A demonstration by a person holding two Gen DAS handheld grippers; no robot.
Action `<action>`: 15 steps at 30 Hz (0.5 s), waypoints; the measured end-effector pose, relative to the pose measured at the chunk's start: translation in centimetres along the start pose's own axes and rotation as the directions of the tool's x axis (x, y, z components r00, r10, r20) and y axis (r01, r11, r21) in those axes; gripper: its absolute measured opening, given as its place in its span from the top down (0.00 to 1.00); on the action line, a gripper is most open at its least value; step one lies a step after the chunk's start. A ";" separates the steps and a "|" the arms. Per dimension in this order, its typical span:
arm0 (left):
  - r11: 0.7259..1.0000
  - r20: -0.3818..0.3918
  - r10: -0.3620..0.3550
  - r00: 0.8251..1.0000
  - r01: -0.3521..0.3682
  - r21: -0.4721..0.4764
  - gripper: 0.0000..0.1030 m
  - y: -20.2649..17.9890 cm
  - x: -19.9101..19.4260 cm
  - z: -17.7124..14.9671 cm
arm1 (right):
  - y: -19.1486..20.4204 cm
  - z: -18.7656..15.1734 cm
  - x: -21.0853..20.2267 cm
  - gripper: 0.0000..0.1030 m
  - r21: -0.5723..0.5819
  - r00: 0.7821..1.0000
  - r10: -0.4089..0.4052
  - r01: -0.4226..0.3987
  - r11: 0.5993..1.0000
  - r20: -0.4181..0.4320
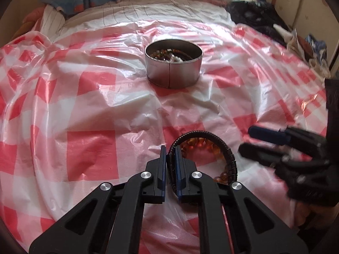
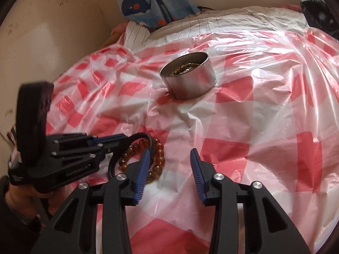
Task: Organize jewelry
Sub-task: 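Grasp the black cord bracelet with the left tool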
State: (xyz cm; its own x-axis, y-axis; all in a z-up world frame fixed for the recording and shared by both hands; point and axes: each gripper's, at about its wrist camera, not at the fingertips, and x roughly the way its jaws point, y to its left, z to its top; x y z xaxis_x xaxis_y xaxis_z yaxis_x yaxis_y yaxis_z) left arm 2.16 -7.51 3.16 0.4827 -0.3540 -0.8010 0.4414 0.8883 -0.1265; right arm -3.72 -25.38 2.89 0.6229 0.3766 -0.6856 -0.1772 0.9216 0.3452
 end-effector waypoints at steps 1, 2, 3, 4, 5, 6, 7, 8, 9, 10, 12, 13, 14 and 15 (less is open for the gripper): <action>1.000 0.014 0.002 1.000 -0.002 -0.026 0.94 0.4 -0.3 0.2 | 0.3 -0.1 0.2 0.56 -0.020 1.000 -0.011 0.011 1.000 -0.005; 0.998 0.029 0.006 1.000 -0.004 -0.057 0.94 1.1 -0.6 0.4 | 0.5 -0.1 0.4 0.56 -0.036 1.000 -0.020 0.020 0.999 -0.010; 0.995 0.045 0.006 0.999 -0.002 -0.097 0.94 1.9 -0.9 0.5 | 0.8 -0.1 0.5 0.56 -0.051 0.999 -0.030 0.029 0.998 -0.015; 0.988 0.065 0.002 0.998 0.008 -0.151 0.94 3.0 -1.4 0.6 | 1.1 0.0 0.7 0.56 -0.070 0.999 -0.045 0.043 0.997 -0.020; 0.983 0.077 0.003 0.997 0.011 -0.185 0.94 3.7 -1.6 0.7 | 1.5 0.1 0.8 0.56 -0.087 0.998 -0.053 0.051 0.995 -0.022; 0.978 0.080 0.011 0.997 0.006 -0.206 0.94 4.2 -1.6 0.8 | 1.9 0.3 0.9 0.56 -0.105 0.998 -0.055 0.052 0.993 -0.022; 0.976 0.075 0.021 0.997 -0.004 -0.219 0.94 4.5 -1.5 0.8 | 2.4 0.6 1.1 0.56 -0.126 0.998 -0.058 0.055 0.990 -0.022; 0.975 0.066 0.026 0.997 -0.010 -0.223 0.94 4.7 -1.3 0.7 | 2.8 0.9 1.3 0.56 -0.145 0.998 -0.064 0.060 0.988 -0.025; 0.974 0.052 0.034 0.998 -0.021 -0.223 0.93 4.6 -0.9 0.7 | 3.2 1.1 1.8 0.56 -0.163 0.996 -0.076 0.070 0.984 -0.036; 0.976 0.040 0.042 0.998 -0.033 -0.217 0.93 4.5 -0.5 0.6 | 3.5 1.3 2.5 0.56 -0.181 0.994 -0.094 0.082 0.980 -0.061; 0.977 0.019 0.060 0.998 -0.055 -0.208 0.93 4.3 0.2 0.4 | 4.1 1.2 4.9 0.61 -0.251 0.976 -0.166 0.127 0.960 -0.144; 0.976 0.014 0.065 0.998 -0.061 -0.208 0.93 4.4 0.4 0.3 | 4.3 0.9 5.7 0.65 -0.295 0.967 -0.206 0.156 0.943 -0.148; 0.976 0.010 0.066 0.998 -0.062 -0.207 0.93 4.4 0.4 0.3 | 4.1 1.0 5.7 0.80 -0.305 0.964 -0.224 0.173 0.937 -0.141; 0.976 0.009 0.066 0.998 -0.063 -0.210 0.93 4.5 0.5 0.3 | 3.7 1.2 5.5 0.88 -0.296 0.960 -0.250 0.203 0.933 -0.128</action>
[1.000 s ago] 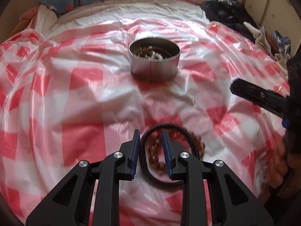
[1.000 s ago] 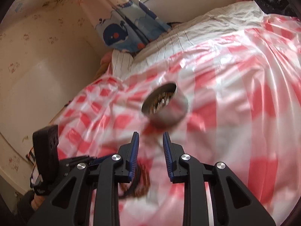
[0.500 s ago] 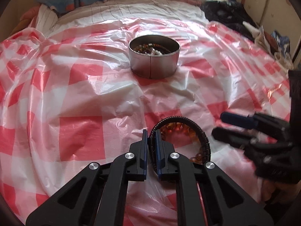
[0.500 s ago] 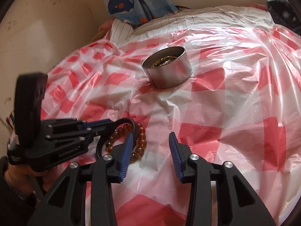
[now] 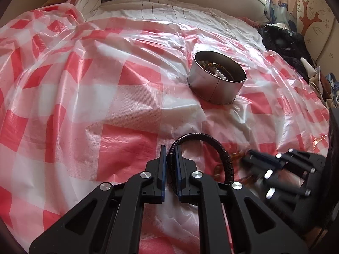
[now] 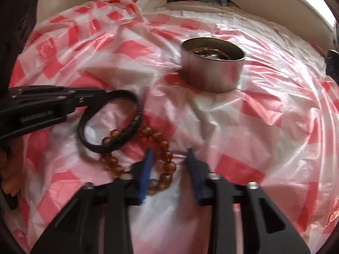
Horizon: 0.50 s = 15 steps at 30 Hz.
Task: Organize jewelry
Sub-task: 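Grasp the amber bead bracelet with the right tool while the left tool holds the black bracelet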
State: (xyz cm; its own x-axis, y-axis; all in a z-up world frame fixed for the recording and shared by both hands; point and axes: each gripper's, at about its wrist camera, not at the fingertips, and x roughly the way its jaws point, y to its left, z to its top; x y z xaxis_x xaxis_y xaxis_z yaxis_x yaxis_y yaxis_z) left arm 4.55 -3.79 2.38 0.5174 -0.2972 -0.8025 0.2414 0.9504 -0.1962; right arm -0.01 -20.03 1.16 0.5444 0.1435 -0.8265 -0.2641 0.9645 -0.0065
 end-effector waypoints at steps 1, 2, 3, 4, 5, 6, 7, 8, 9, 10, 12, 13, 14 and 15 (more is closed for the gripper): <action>1.000 -0.001 -0.001 1.000 0.001 -0.001 0.92 0.0 0.0 0.0 | -0.9 0.0 -0.2 0.88 0.031 1.000 -0.029 0.029 0.999 0.011; 1.000 -0.006 0.000 1.000 0.000 0.005 0.92 -0.1 0.1 0.0 | -2.6 -0.2 -0.6 0.88 0.096 0.999 -0.040 0.038 0.995 0.024; 1.000 -0.012 0.007 1.000 -0.007 0.018 0.90 -0.4 0.3 -0.1 | -4.1 -0.5 -0.8 0.88 0.155 0.999 -0.037 0.032 0.987 0.031; 0.999 -0.012 0.017 1.000 -0.017 0.031 0.88 -0.6 0.4 -0.2 | -5.7 -0.8 -1.2 0.88 0.218 0.999 -0.028 0.018 0.976 0.044; 0.999 -0.013 0.024 1.000 -0.024 0.045 0.87 -0.9 0.5 -0.3 | -6.9 -1.1 -1.6 0.88 0.262 0.998 -0.015 -0.002 0.965 0.060; 0.998 -0.015 0.027 1.000 -0.026 0.058 0.82 -1.2 0.6 -0.3 | -7.7 -1.2 -1.9 0.88 0.298 0.997 0.006 -0.026 0.954 0.071; 0.997 -0.016 0.028 0.999 -0.026 0.075 0.76 -1.5 0.7 -0.4 | -8.4 -1.4 -2.1 0.88 0.335 0.996 0.036 -0.062 0.940 0.082; 0.996 -0.015 0.029 0.999 -0.028 0.087 0.72 -1.7 0.7 -0.5 | -9.0 -1.5 -2.3 0.85 0.364 0.993 0.066 -0.098 0.926 0.099; 0.994 -0.015 0.035 0.999 -0.033 0.103 0.69 -2.0 0.8 -0.6 | -9.3 -1.6 -2.3 0.69 0.375 0.991 0.082 -0.117 0.919 0.107; 0.991 -0.013 0.053 0.999 -0.051 0.126 0.68 -2.4 1.0 -0.7 | -9.2 -1.6 -2.3 0.61 0.375 0.991 0.087 -0.121 0.919 0.105; 0.984 -0.008 0.082 0.997 -0.079 0.159 0.68 -3.0 1.2 -0.9 | -8.6 -1.5 -1.9 0.56 0.340 0.995 0.068 -0.090 0.936 0.076; 0.982 -0.007 0.089 0.996 -0.087 0.169 0.73 -3.1 1.1 -0.9 | -8.0 -1.4 -1.5 0.56 0.315 0.997 0.050 -0.064 0.947 0.053; 0.980 -0.004 0.091 0.996 -0.089 0.177 0.82 -3.2 1.0 -0.9 | -7.0 -1.3 -1.1 0.58 0.284 0.999 0.021 -0.029 0.959 0.032; 0.980 -0.004 0.085 0.996 -0.083 0.184 0.93 -3.3 0.9 -0.8 | -6.4 -1.4 -1.1 0.69 0.259 1.000 -0.001 -0.006 0.966 0.027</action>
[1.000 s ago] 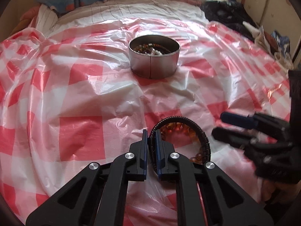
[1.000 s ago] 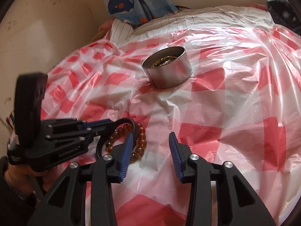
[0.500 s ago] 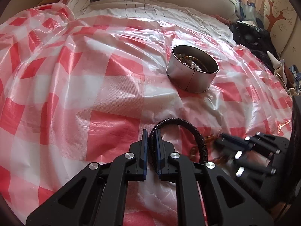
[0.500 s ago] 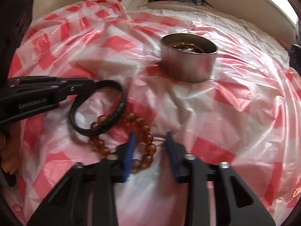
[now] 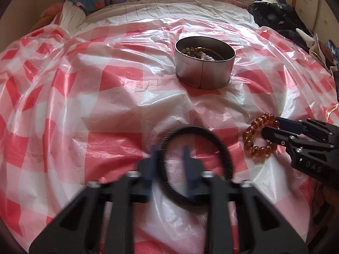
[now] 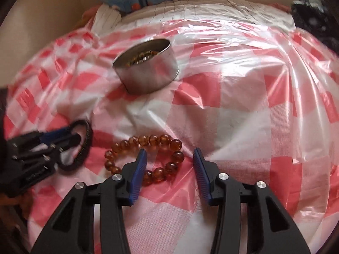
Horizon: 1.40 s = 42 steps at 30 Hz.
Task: Organize jewelry
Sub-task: 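Grasp the amber bead bracelet with the right tool while the left tool holds the black bracelet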
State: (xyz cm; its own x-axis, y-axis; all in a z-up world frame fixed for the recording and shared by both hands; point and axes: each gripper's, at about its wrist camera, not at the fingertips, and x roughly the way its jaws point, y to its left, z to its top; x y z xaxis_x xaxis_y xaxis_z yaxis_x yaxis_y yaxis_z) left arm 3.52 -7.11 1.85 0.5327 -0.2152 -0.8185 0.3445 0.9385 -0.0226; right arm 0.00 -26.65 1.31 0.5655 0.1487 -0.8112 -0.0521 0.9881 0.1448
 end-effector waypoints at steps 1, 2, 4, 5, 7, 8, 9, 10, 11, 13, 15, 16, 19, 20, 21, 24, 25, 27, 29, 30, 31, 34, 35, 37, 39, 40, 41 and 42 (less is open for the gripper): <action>1.000 0.008 -0.005 1.000 0.005 -0.006 0.93 0.1 -0.2 0.1 | 0.3 0.0 0.1 0.77 -0.012 1.000 -0.004 0.004 1.000 0.002; 1.000 0.021 -0.017 1.000 0.017 -0.018 0.93 0.3 -0.6 0.1 | 0.2 -0.1 -0.1 0.88 -0.006 1.000 0.007 -0.007 1.000 0.006; 0.996 0.061 -0.061 0.996 0.065 -0.059 0.93 0.8 -1.4 0.3 | -0.8 -0.2 -0.6 0.88 0.054 0.996 0.090 -0.091 0.994 0.026; 0.993 0.082 -0.079 0.993 0.086 -0.077 0.93 1.0 -1.9 0.5 | -1.7 -0.2 -1.2 0.88 0.115 0.981 0.183 -0.189 0.975 0.059; 0.991 0.114 -0.082 0.990 0.093 -0.093 0.93 1.3 -2.4 0.7 | -3.0 -0.4 -1.9 0.88 0.200 0.942 0.311 -0.330 0.922 0.123; 0.990 0.116 -0.084 0.990 0.095 -0.100 0.93 1.5 -2.4 0.8 | -3.5 -0.6 -2.1 0.88 0.223 0.926 0.346 -0.372 0.901 0.147; 0.989 0.108 -0.089 0.990 0.101 -0.111 0.93 1.6 -2.1 0.8 | -4.0 -0.7 -2.2 0.88 0.250 0.897 0.404 -0.439 0.863 0.180; 0.988 0.102 -0.089 0.991 0.100 -0.117 0.93 1.7 -1.9 0.7 | -4.4 -0.7 -2.3 0.88 0.267 0.876 0.438 -0.480 0.836 0.205; 0.988 0.095 -0.085 0.992 0.096 -0.118 0.93 1.6 -1.7 0.7 | -4.6 -0.8 -2.5 0.88 0.277 0.851 0.469 -0.521 0.807 0.234; 0.989 0.087 -0.080 0.993 0.090 -0.115 0.93 1.5 -1.4 0.7 | -4.6 -0.5 -2.8 0.88 0.274 0.822 0.504 -0.565 0.778 0.265; 0.990 0.083 -0.078 0.994 0.087 -0.112 0.93 1.4 -1.2 0.6 | -4.6 -0.4 -3.0 0.88 0.268 0.805 0.523 -0.588 0.763 0.280; 0.990 0.081 -0.075 0.994 0.084 -0.110 0.93 1.4 -1.1 0.6 | -4.6 -0.4 -3.1 0.88 0.268 0.796 0.533 -0.600 0.753 0.286; 0.991 0.078 -0.070 0.994 0.078 -0.105 0.92 1.2 -1.1 0.6 | -4.9 -0.3 -3.2 0.88 0.278 0.781 0.547 -0.621 0.733 0.302; 0.993 0.081 -0.066 0.995 0.073 -0.097 0.92 1.1 -1.1 0.6 | -4.9 -0.3 -3.1 0.88 0.281 0.778 0.549 -0.625 0.729 0.306; 0.994 0.085 -0.060 0.995 0.067 -0.089 0.92 0.9 -1.3 0.6 | -5.0 -0.4 -3.2 0.88 0.282 0.773 0.552 -0.631 0.723 0.312; 0.996 0.095 -0.046 0.994 0.053 -0.074 0.92 0.5 -1.5 0.8 | -4.9 -0.3 -3.6 0.88 0.267 0.771 0.547 -0.630 0.729 0.325; 0.996 0.099 -0.046 0.994 0.053 -0.070 0.92 0.3 -1.6 0.9 | -4.9 -0.3 -3.8 0.88 0.259 0.773 0.543 -0.627 0.735 0.328; 0.996 0.111 -0.047 0.993 0.055 -0.065 0.92 0.1 -1.9 1.0 | -4.6 -0.2 -3.9 0.88 0.245 0.774 0.539 -0.623 0.743 0.332; 0.997 0.125 -0.052 0.991 0.059 -0.055 0.92 -0.2 -2.3 1.2 | -4.4 -0.1 -3.7 0.88 0.241 0.768 0.543 -0.629 0.739 0.338; 0.997 0.130 -0.052 0.990 0.059 -0.051 0.92 -0.3 -2.5 1.2 | -4.4 -0.1 -3.7 0.88 0.239 0.766 0.545 -0.631 0.738 0.340; 0.997 0.137 -0.049 0.989 0.056 -0.044 0.92 -0.4 -2.7 1.3 | -4.4 -0.1 -3.7 0.88 0.237 0.768 0.542 -0.628 0.741 0.340; 0.998 0.146 -0.048 0.988 0.053 -0.033 0.92 -0.7 -2.9 1.4 | -4.3 -0.1 -3.6 0.88 0.233 0.765 0.545 -0.631 0.740 0.343; 0.998 0.147 -0.047 0.988 0.052 -0.031 0.92 -0.7 -2.9 1.4 | -4.2 -0.1 -3.6 0.88 0.230 0.766 0.544 -0.630 0.742 0.342; 0.998 0.149 -0.044 0.988 0.049 -0.027 0.92 -0.8 -3.0 1.5 | -4.1 -0.2 -3.6 0.88 0.228 0.764 0.548 -0.632 0.741 0.339; 0.999 0.150 -0.042 0.988 0.047 -0.025 0.92 -0.8 -3.0 1.5 | -4.1 -0.2 -3.5 0.88 0.227 0.763 0.551 -0.635 0.739 0.338; 0.999 0.150 -0.042 0.988 0.046 -0.024 0.92 -0.9 -3.0 1.5 | -4.0 -0.2 -3.5 0.88 0.228 0.762 0.552 -0.635 0.738 0.339; 0.999 0.150 -0.040 0.988 0.044 -0.021 0.92 -0.9 -3.0 1.5 | -4.0 -0.2 -3.5 0.88 0.229 0.762 0.552 -0.636 0.737 0.339; 0.999 0.150 -0.038 0.988 0.041 -0.018 0.92 -1.0 -3.0 1.5 | -4.0 -0.2 -3.5 0.88 0.228 0.762 0.551 -0.635 0.738 0.339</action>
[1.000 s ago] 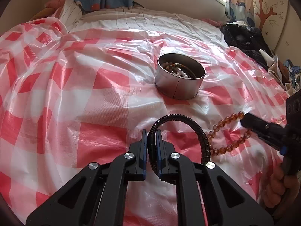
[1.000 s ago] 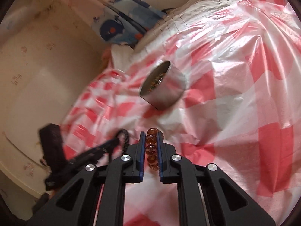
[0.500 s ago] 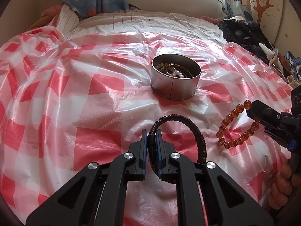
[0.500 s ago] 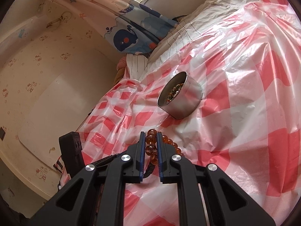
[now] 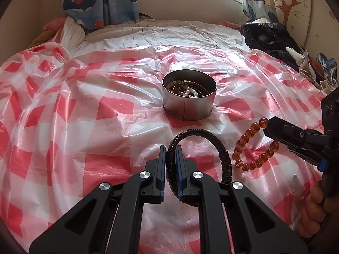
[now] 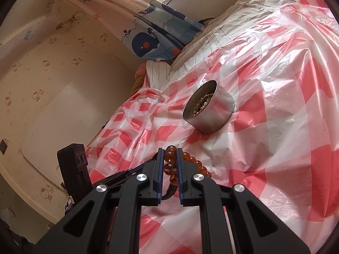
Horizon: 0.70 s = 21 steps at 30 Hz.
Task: Organize jewelry
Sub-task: 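Grasp the amber bead bracelet with the right tool while the left tool holds the black bracelet, then carry the black and amber bracelets toward the tin with both tools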
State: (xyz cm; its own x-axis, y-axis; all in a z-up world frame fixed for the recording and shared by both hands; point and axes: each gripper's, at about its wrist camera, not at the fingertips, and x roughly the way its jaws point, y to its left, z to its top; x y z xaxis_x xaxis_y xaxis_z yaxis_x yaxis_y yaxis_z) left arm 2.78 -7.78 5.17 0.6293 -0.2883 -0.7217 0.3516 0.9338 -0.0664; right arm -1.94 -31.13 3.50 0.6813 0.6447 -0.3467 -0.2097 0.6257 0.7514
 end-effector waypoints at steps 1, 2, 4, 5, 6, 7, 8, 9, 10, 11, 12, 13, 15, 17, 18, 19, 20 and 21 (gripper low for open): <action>1.000 0.000 0.001 1.000 -0.001 0.003 0.92 -0.1 0.0 0.0 | 0.0 0.0 0.1 0.88 0.001 1.000 0.002 -0.002 1.000 0.000; 1.000 0.001 0.003 1.000 -0.003 0.006 0.92 -0.2 -0.1 -0.1 | 0.0 0.0 0.1 0.88 0.003 1.000 0.004 -0.004 1.000 0.000; 1.000 0.001 0.006 1.000 -0.006 0.011 0.92 -0.2 0.0 0.0 | 0.0 0.0 0.1 0.88 0.005 1.000 0.010 -0.010 1.000 0.001; 1.000 0.001 0.007 1.000 -0.007 0.014 0.92 -0.3 0.0 0.0 | 0.0 -0.1 0.2 0.88 0.006 1.000 0.012 -0.012 1.000 0.002; 1.000 0.001 0.008 1.000 -0.008 0.016 0.92 -0.4 0.0 0.0 | 0.1 0.0 0.1 0.88 0.006 1.000 0.014 -0.014 1.000 0.004; 1.000 0.002 0.009 1.000 -0.009 0.018 0.92 -0.4 0.0 0.0 | 0.1 0.0 0.1 0.88 0.007 1.000 0.017 -0.017 1.000 0.005; 1.000 0.002 0.010 1.000 -0.010 0.019 0.92 -0.4 0.0 0.0 | 0.0 0.0 0.0 0.88 0.008 1.000 0.021 -0.021 1.000 0.007; 1.000 0.003 0.011 1.000 -0.011 0.021 0.92 -0.4 0.0 0.0 | 0.0 0.0 0.0 0.88 0.009 1.000 0.023 -0.023 1.000 0.008; 1.000 0.003 0.013 1.000 -0.013 0.023 0.92 -0.5 0.0 0.0 | 0.0 0.0 0.0 0.88 0.011 1.000 0.027 -0.027 1.000 0.010; 1.000 0.004 0.014 1.000 -0.014 0.025 0.92 -0.5 0.0 0.0 | 0.0 0.1 -0.1 0.88 0.012 1.000 0.029 -0.029 1.000 0.011; 0.999 0.006 0.015 1.000 -0.015 0.028 0.92 -0.6 0.0 0.0 | 0.0 0.1 -0.1 0.88 0.013 0.999 0.031 -0.031 0.999 0.012; 0.999 0.007 0.016 1.000 -0.016 0.031 0.92 -0.6 0.0 0.0 | 0.0 0.1 -0.1 0.88 0.014 0.999 0.033 -0.033 0.999 0.014; 0.999 0.010 0.018 1.000 -0.018 0.037 0.92 -0.7 -0.1 0.0 | 0.0 0.1 -0.1 0.88 0.016 0.999 0.038 -0.039 0.999 0.016; 0.999 0.011 0.020 1.000 -0.021 0.042 0.92 -0.8 0.0 0.0 | -0.1 0.2 -0.2 0.88 0.020 0.999 0.045 -0.045 0.999 0.018; 0.999 0.012 0.022 1.000 -0.023 0.044 0.92 -0.8 0.0 0.0 | -0.1 0.2 -0.2 0.88 0.022 0.999 0.048 -0.048 0.999 0.020; 0.999 0.013 0.023 1.000 -0.024 0.045 0.92 -0.8 0.0 0.0 | -0.1 0.2 -0.2 0.88 0.024 0.999 0.050 -0.050 0.998 0.021; 0.999 0.014 0.026 1.000 -0.026 0.047 0.92 -0.9 0.0 0.0 | -0.2 0.2 -0.3 0.88 0.027 0.998 0.053 -0.054 0.998 0.023; 0.998 0.015 0.029 0.999 -0.029 0.050 0.92 -0.9 -0.1 0.0 | -0.3 0.2 -0.3 0.88 0.029 0.998 0.057 -0.057 0.998 0.024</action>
State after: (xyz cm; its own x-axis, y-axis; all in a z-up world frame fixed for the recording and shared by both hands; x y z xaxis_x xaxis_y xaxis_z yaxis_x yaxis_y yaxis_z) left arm 2.45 -8.60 5.31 0.6498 -0.2648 -0.7125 0.3673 0.9301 -0.0107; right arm -1.94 -31.57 3.52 0.6847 0.6686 -0.2900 -0.2282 0.5746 0.7860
